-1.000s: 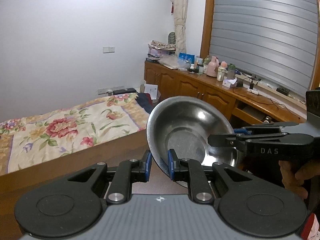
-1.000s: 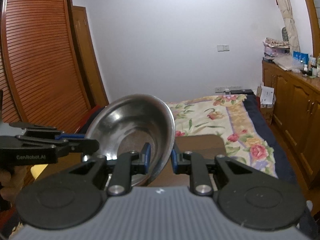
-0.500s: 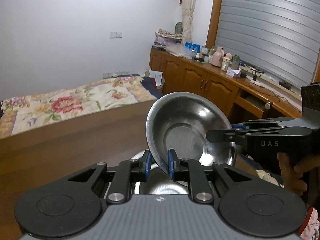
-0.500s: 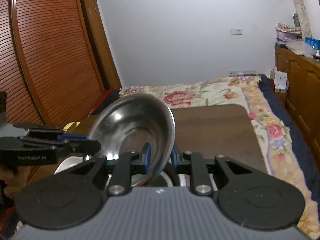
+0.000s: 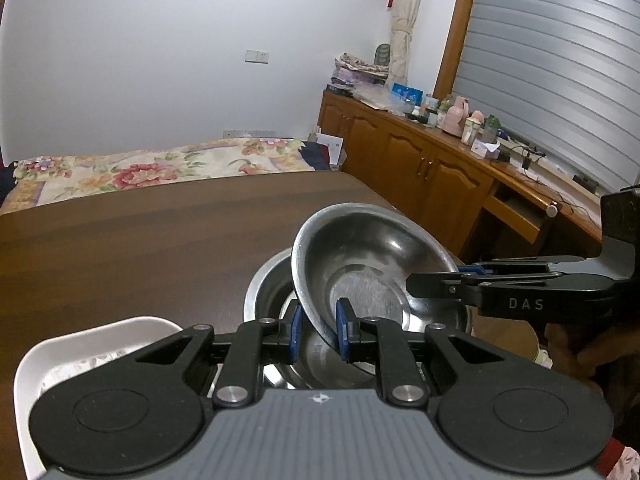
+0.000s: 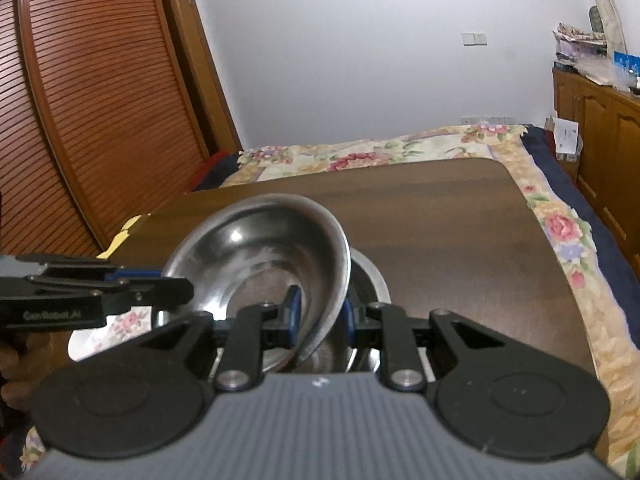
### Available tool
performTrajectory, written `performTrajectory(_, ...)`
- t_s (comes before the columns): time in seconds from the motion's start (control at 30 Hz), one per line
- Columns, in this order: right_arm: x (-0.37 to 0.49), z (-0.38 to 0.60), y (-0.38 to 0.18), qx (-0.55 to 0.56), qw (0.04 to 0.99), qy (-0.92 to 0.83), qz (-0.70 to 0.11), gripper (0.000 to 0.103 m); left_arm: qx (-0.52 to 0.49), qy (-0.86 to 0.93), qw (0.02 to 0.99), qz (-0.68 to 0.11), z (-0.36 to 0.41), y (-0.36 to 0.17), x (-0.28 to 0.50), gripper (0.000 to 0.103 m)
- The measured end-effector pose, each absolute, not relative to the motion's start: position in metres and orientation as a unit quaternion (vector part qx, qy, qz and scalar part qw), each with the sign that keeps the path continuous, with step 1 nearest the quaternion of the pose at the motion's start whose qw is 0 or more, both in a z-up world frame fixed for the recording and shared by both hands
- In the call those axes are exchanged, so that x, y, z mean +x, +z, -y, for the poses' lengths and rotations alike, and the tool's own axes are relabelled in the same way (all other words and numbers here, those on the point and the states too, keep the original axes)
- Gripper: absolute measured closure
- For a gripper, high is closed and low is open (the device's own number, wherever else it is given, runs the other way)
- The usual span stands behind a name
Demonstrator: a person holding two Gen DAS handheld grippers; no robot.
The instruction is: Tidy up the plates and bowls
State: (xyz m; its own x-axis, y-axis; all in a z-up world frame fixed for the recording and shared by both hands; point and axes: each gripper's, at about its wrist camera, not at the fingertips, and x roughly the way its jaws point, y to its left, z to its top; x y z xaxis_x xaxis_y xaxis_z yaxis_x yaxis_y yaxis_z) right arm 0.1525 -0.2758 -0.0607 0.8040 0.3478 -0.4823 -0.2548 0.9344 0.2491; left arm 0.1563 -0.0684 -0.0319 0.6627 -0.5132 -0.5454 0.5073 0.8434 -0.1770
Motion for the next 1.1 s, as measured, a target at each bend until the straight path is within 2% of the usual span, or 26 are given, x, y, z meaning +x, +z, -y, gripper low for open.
performTrajectory(1.1, 0.151, 0.253, -0.066, -0.037, 0.957, 0.137, -0.253, 0.08, 0.034, -0.238, 0.928, -0.284, 0.086, -0.056, 0.147, 0.084)
